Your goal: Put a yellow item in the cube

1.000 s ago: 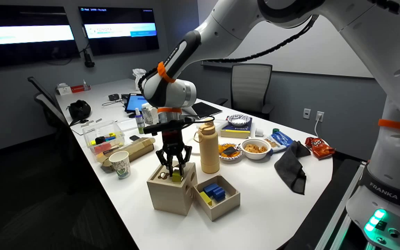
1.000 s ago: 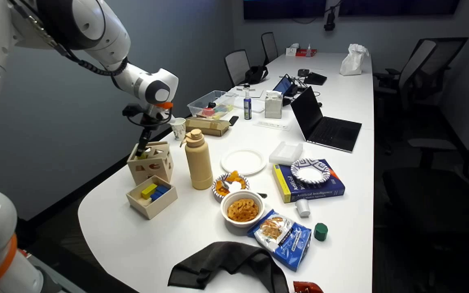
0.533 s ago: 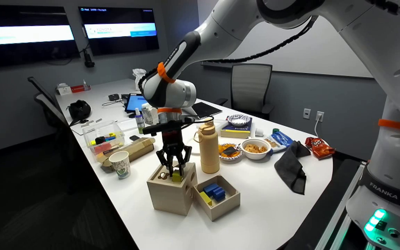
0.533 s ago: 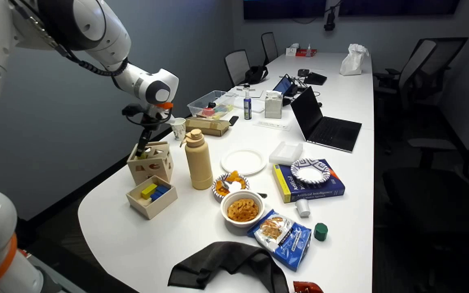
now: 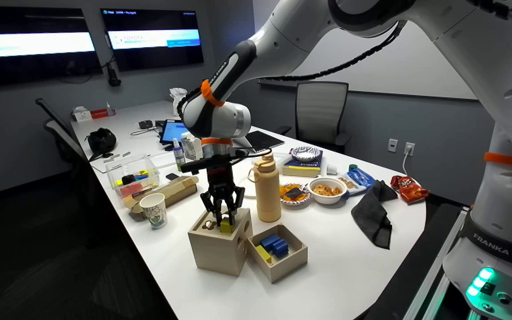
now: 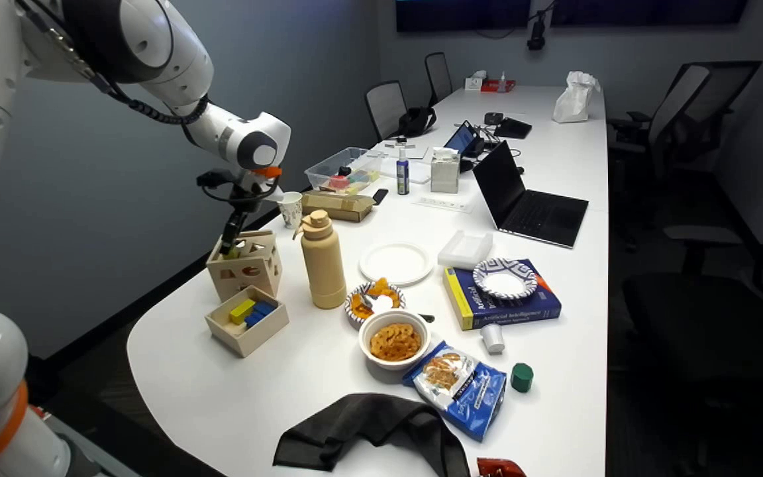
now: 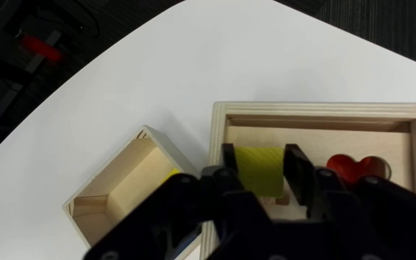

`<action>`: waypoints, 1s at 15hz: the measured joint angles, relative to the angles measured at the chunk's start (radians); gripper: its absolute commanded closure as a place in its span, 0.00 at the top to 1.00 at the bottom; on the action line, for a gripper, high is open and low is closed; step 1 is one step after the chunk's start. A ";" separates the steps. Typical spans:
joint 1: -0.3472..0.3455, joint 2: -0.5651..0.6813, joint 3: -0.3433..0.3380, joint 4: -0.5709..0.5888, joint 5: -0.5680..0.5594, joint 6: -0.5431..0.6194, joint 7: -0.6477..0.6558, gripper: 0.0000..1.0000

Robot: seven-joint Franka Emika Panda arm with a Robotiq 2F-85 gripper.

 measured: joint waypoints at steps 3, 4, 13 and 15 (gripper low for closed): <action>0.000 0.004 0.000 0.006 0.000 -0.006 0.018 0.13; 0.000 0.006 0.000 0.008 0.000 -0.009 0.023 0.13; 0.005 0.032 0.000 0.026 0.000 -0.017 0.058 0.74; 0.005 0.032 0.000 0.026 0.000 -0.017 0.058 0.89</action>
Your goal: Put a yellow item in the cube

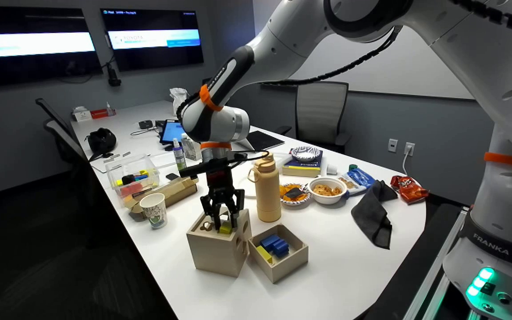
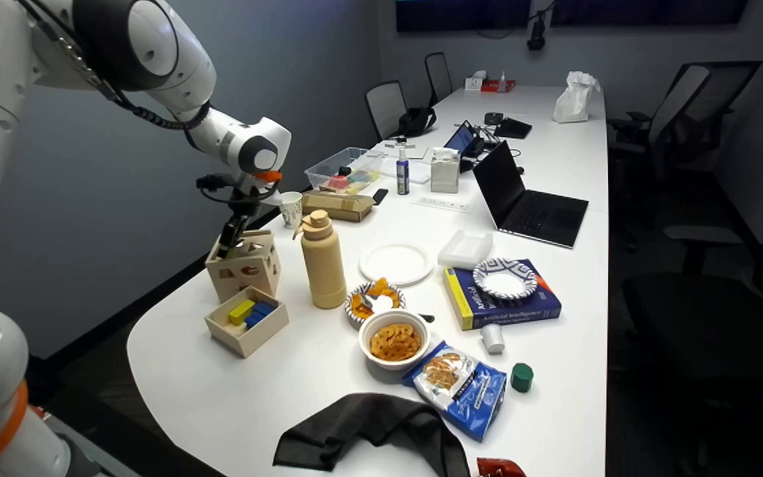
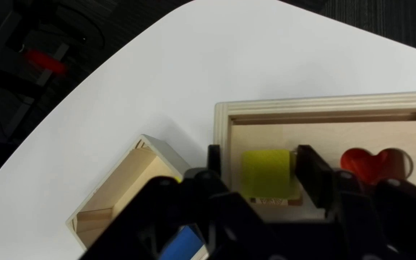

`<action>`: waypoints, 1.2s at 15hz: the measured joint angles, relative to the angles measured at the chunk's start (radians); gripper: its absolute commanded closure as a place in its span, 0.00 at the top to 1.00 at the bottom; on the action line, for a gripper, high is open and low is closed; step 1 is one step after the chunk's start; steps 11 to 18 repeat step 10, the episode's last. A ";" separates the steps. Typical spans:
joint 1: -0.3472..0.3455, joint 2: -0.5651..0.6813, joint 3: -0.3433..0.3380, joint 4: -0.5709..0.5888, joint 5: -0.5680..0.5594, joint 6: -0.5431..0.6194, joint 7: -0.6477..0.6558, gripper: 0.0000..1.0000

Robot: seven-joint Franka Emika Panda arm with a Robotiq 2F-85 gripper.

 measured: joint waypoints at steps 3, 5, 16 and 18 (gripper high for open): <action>0.000 0.000 0.001 0.000 0.000 0.001 0.000 1.00; 0.000 0.000 0.001 0.000 0.000 0.004 0.000 1.00; 0.000 0.000 0.001 0.000 0.000 0.006 -0.001 1.00; 0.000 0.000 0.001 0.000 0.000 0.006 -0.001 1.00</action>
